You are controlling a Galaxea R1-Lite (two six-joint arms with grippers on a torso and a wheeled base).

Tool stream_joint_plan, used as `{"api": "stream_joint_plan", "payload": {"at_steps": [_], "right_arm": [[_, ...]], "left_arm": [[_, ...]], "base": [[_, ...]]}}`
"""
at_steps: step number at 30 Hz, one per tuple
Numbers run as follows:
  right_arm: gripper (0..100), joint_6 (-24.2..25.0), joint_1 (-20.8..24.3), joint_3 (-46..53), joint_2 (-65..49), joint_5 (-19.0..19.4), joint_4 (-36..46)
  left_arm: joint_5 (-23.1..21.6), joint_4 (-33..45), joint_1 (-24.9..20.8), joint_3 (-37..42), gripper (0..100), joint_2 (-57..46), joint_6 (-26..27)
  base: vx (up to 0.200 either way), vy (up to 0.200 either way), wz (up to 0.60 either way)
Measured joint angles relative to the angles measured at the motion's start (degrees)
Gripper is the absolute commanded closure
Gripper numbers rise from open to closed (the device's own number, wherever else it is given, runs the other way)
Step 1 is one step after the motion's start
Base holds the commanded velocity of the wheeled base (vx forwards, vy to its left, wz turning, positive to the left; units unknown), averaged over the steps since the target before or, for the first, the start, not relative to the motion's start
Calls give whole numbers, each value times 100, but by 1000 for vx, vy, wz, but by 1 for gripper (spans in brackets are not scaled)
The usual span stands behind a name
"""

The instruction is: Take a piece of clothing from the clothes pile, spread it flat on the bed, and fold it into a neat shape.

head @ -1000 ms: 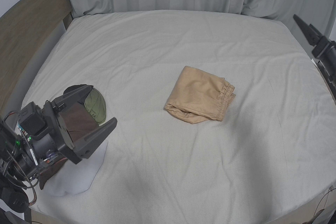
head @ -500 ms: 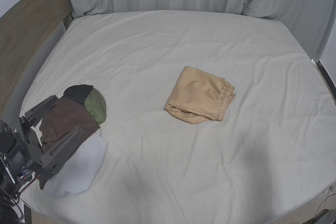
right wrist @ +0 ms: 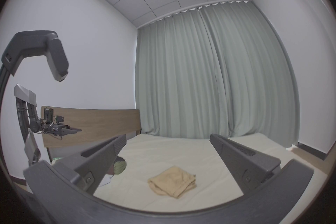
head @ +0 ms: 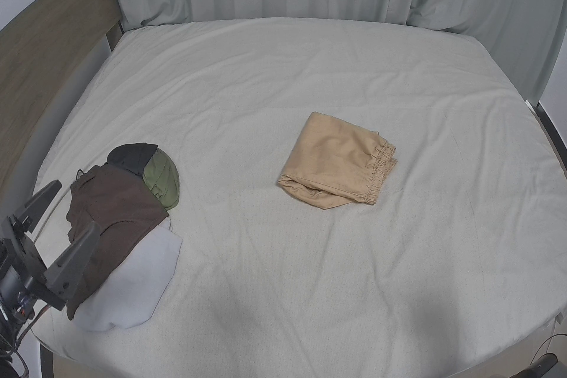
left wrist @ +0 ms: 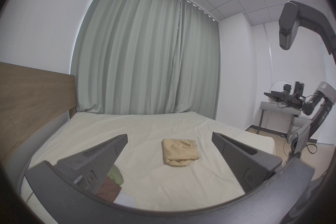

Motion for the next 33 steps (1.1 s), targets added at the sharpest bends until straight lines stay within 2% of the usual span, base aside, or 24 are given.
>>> {"api": "stream_joint_plan", "payload": {"at_steps": [7, 12, 15, 17, 19, 23, 26, 33], "right_arm": [[0, 2, 11, 132, -1499, 194, 2046], [0, -20, 73, 201, -2315, 310, 2849], [0, -156, 129, 366, -2627, 255, 3231], [0, -400, 158, 455, -2767, 40, 3627], [0, -616, 178, 505, -2870, -356, 3950], [0, -857, 206, 538, -2988, -1542, 4681], [0, -924, 215, 546, -3034, -2108, 5075], [0, -918, 233, 549, -3076, -2439, 5385]], "left_arm": [[129, 1620, 46, 0, 0, -1204, 22], [162, 2545, 57, 0, 0, -2083, 33], [176, 2939, 68, 0, 0, -2508, 35], [184, 3196, 73, 0, 0, -2756, 39], [200, 3445, 77, -2, 0, -2968, 46], [290, 4192, 115, -2, 0, -3441, 73], [350, 4895, 176, -2, 0, -3830, 85], [439, 6232, 411, -2, 0, -4749, 134]], "base": [[0, 0, 0], [0, 0, 0], [0, 0, 0], [0, 0, 0], [0, 0, 0], [0, 0, 0], [0, 0, 0], [0, 0, 0]]}}
